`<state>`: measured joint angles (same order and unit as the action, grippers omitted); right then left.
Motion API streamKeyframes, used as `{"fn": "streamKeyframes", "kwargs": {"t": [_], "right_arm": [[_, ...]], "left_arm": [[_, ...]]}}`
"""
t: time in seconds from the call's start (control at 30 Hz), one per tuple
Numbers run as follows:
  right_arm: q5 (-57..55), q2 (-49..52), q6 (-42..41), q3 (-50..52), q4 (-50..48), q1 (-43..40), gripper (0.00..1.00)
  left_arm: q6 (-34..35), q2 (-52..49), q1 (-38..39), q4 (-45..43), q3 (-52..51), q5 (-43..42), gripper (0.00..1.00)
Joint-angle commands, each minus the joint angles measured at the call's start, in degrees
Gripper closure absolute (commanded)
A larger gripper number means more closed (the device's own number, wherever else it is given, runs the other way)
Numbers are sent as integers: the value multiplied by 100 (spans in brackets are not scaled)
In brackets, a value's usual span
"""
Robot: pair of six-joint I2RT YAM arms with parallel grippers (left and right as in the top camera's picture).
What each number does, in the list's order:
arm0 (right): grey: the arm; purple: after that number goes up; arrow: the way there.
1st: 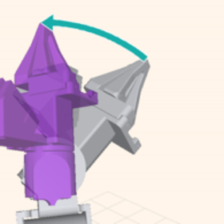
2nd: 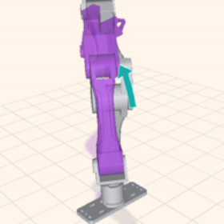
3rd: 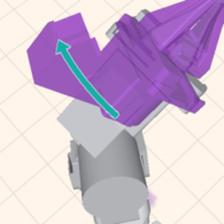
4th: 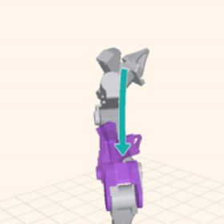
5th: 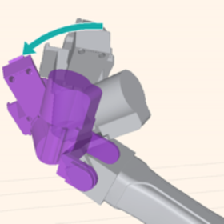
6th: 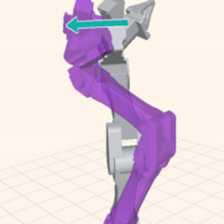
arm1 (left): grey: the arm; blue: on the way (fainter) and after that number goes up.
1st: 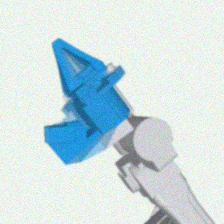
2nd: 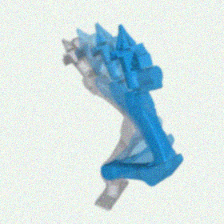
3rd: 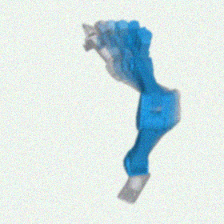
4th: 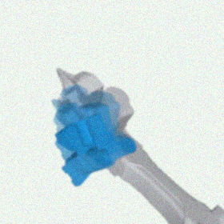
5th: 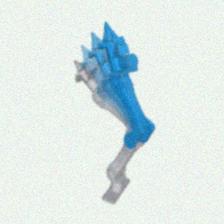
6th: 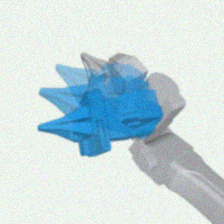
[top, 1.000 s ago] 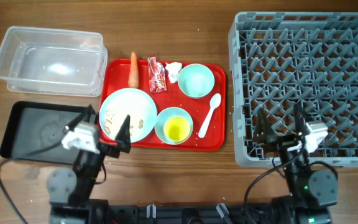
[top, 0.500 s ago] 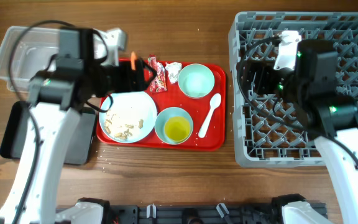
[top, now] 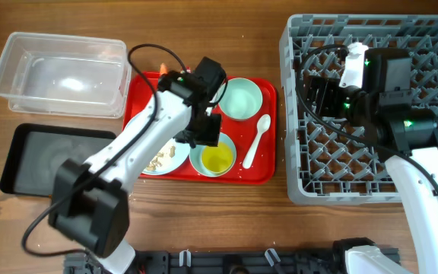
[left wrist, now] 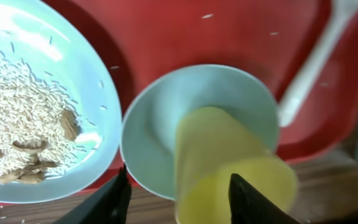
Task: Sort waste into correct bins and load items into the dishwasher rack
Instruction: 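Grasp the yellow cup with the left gripper and lift it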
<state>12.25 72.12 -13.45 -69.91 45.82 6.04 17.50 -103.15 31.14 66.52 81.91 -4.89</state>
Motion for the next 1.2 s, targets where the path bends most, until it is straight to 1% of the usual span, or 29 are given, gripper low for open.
{"fn": "streamKeyframes", "kwargs": {"t": [0.0,0.27,0.37,0.43,0.53,0.57,0.6,0.7,0.8,0.87,0.9,0.93,0.97,1.03,1.1,1.17], "right_arm": [[-42,81,-48,-122,-9,-13,0],[-42,81,-46,-122,-15,-13,0],[-61,81,-48,-122,-24,-13,0],[-59,81,-46,-122,-24,-13,0],[-61,81,-44,-122,-24,-13,0],[-59,81,-48,-122,-22,-13,0],[-61,81,-48,-122,-22,-13,0],[-57,81,-109,-122,-26,-13,0],[-52,81,-221,-122,-28,-13,0],[122,81,-208,-122,-35,-13,0],[293,81,-164,-122,-42,-13,0],[590,81,-101,-122,-103,-13,1],[946,81,37,-122,-192,-11,6],[2306,87,417,-122,-619,-11,15],[3252,116,446,-122,-1029,-9,20],[4245,195,444,-122,-1580,52,23]], "left_arm": [[96,-382,15,83,-33,153,62],[96,-345,15,151,-31,-46,65],[98,-348,28,208,-33,-459,65],[101,-348,101,162,-42,-446,66],[101,-348,249,-74,-225,-448,77],[101,-348,275,-118,-289,-446,88],[103,-348,278,-120,-326,-428,96],[365,-186,116,2,-197,-164,96],[400,208,-275,229,236,-214,96],[396,557,-651,286,586,-455,96],[372,693,-824,238,688,-715,96],[199,870,-1097,59,767,-1440,96],[-17,1014,-1397,-177,774,-2378,96],[-356,1113,-2052,-616,774,-4472,96],[-382,1073,-2426,-820,774,-5753,96],[-382,1045,-2621,-922,774,-6653,96]]}}
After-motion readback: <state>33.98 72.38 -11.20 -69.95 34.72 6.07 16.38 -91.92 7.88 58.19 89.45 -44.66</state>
